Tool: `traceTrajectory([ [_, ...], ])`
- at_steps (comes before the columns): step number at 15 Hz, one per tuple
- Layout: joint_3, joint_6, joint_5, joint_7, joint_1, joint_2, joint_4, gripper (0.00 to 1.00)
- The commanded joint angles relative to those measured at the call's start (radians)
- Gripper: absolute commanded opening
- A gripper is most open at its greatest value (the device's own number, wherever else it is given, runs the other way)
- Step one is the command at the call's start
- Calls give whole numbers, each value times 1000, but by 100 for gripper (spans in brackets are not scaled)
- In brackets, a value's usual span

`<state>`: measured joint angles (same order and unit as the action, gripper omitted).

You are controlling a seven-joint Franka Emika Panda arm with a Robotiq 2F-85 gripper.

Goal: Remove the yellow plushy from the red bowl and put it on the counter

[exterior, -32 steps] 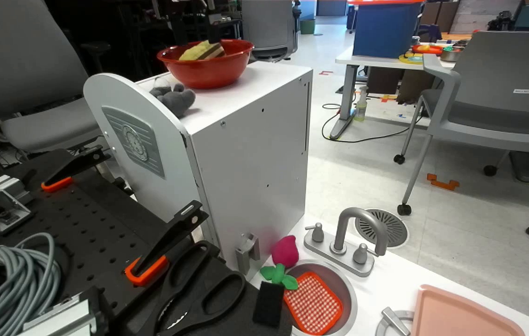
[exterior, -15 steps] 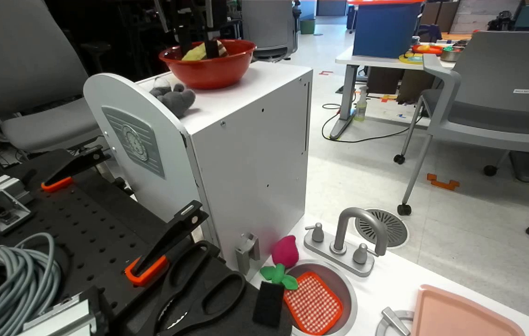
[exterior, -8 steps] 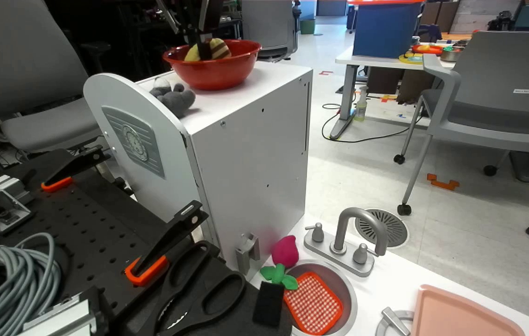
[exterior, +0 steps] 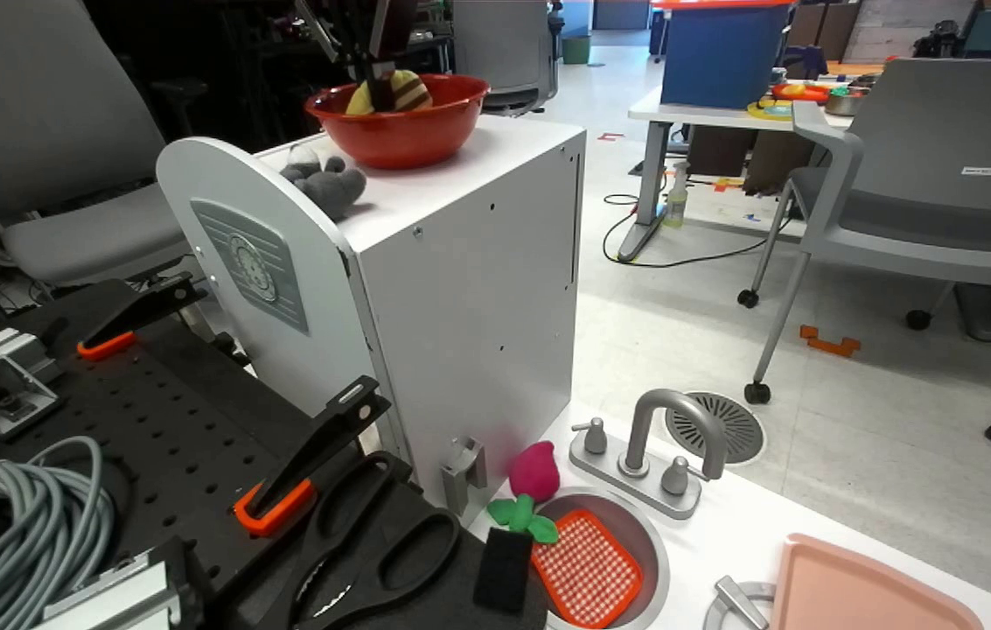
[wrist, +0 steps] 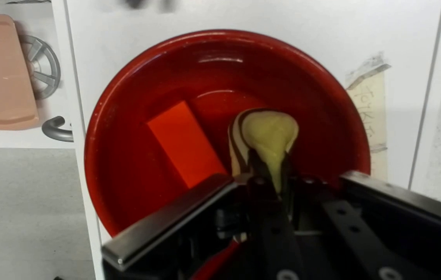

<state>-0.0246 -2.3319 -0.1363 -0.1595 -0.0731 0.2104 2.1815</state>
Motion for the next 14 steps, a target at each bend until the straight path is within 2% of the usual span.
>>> traceTrajectory([
  [1,11,1,-18,-36,-3,-42,25,2],
  [14,60,-136,65,-144,86,-238,231,2],
])
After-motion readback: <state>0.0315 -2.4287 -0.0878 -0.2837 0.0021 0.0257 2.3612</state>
